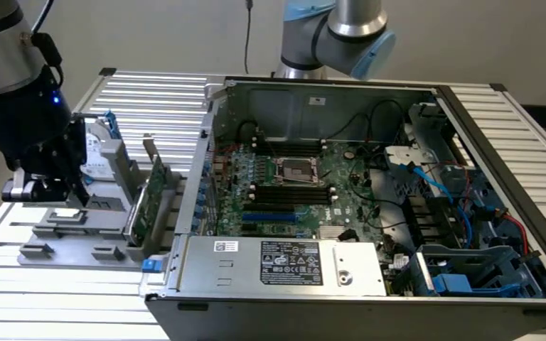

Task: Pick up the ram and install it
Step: 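Pick up the ram and move it above insertion slot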

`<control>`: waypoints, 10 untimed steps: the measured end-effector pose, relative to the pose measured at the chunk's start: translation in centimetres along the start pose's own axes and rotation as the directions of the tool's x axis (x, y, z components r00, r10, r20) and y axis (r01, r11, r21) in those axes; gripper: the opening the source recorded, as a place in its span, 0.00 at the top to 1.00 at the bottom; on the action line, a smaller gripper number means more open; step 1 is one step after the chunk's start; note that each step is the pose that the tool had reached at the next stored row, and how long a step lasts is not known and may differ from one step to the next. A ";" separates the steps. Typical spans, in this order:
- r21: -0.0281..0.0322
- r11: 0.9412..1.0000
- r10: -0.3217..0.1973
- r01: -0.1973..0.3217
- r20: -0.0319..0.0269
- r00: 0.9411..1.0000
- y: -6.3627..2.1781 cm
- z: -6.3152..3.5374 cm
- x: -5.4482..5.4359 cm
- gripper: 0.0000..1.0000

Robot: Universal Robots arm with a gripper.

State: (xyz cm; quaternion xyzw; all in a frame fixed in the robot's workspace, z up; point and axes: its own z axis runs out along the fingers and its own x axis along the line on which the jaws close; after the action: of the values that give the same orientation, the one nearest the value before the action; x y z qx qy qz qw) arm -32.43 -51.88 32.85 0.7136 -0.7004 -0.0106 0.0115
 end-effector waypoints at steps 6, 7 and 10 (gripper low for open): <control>-0.004 1.000 0.000 0.000 0.000 1.000 -2.66 -2.80 0.0 0.86; -0.005 1.000 0.000 0.000 0.000 1.000 -3.09 -3.24 0.1 0.86; -0.009 1.000 0.000 0.000 0.000 1.000 -4.40 -4.49 0.1 0.86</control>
State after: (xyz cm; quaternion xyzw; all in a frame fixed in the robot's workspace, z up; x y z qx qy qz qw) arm -27.89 -51.88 37.21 0.7135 -0.7004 -0.0138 0.0144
